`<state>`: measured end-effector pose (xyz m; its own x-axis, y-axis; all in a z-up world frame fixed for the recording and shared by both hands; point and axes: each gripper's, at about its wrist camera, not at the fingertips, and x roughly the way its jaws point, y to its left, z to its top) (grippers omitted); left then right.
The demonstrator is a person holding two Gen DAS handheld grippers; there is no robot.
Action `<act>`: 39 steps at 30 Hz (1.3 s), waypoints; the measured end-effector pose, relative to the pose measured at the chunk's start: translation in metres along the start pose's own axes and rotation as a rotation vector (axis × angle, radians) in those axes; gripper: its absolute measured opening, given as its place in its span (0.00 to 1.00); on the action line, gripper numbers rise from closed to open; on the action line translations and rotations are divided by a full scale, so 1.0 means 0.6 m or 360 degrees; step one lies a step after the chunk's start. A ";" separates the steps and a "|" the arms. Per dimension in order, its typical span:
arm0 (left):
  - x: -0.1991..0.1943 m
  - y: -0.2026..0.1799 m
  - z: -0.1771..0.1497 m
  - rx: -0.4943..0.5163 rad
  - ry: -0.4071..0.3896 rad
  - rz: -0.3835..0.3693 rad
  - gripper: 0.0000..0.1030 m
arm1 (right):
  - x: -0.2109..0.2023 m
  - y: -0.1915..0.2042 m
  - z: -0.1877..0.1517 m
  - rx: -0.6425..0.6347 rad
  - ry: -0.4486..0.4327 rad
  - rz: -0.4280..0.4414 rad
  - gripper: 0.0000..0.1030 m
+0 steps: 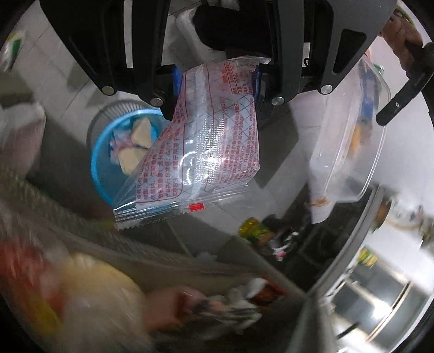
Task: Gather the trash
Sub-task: 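Carry bag and container to the wastebasket and open both tools over it, then move both tools back to the red can and the medicine box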
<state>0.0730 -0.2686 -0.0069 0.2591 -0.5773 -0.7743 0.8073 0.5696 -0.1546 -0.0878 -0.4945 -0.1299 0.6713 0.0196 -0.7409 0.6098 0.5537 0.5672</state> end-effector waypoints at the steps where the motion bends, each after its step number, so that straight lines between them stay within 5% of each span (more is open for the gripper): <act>1: 0.024 -0.015 0.010 0.0033 0.0021 -0.0006 0.02 | 0.009 -0.009 0.002 0.0022 0.0006 -0.0011 0.36; 5: 0.136 -0.066 0.046 0.0112 0.0153 0.0011 0.02 | 0.051 -0.063 0.037 0.0154 0.0007 -0.0033 0.37; 9: 0.252 -0.096 0.069 0.0137 0.0273 -0.0010 0.06 | 0.093 -0.106 0.067 0.0190 -0.0041 -0.0084 0.69; 12: 0.321 -0.113 0.072 0.0172 0.0343 0.0029 0.24 | 0.147 -0.148 0.078 0.0247 0.0021 -0.0179 0.71; 15: 0.353 -0.116 0.068 0.0175 0.0425 0.0082 0.24 | 0.186 -0.185 0.070 0.0345 0.0108 -0.0258 0.71; 18: 0.335 -0.111 0.070 0.0148 0.0382 0.0061 0.40 | 0.196 -0.189 0.060 0.0333 0.0113 -0.0266 0.72; 28: 0.206 -0.081 0.068 0.0084 0.0172 0.0016 0.64 | 0.200 -0.175 0.042 0.0328 0.0086 -0.0315 0.74; 35: 0.101 -0.027 0.039 -0.0163 0.0051 -0.0161 0.70 | 0.143 -0.069 0.000 0.0022 0.0025 -0.0441 0.75; 39: 0.054 0.014 0.003 -0.0290 0.0078 -0.0295 0.77 | 0.090 0.018 -0.020 -0.0222 -0.0088 -0.0555 0.85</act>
<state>0.0889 -0.2836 -0.0321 0.0860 -0.6550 -0.7507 0.7285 0.5553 -0.4010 -0.0504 -0.4777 -0.1681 0.4576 -0.2329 -0.8581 0.7450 0.6272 0.2270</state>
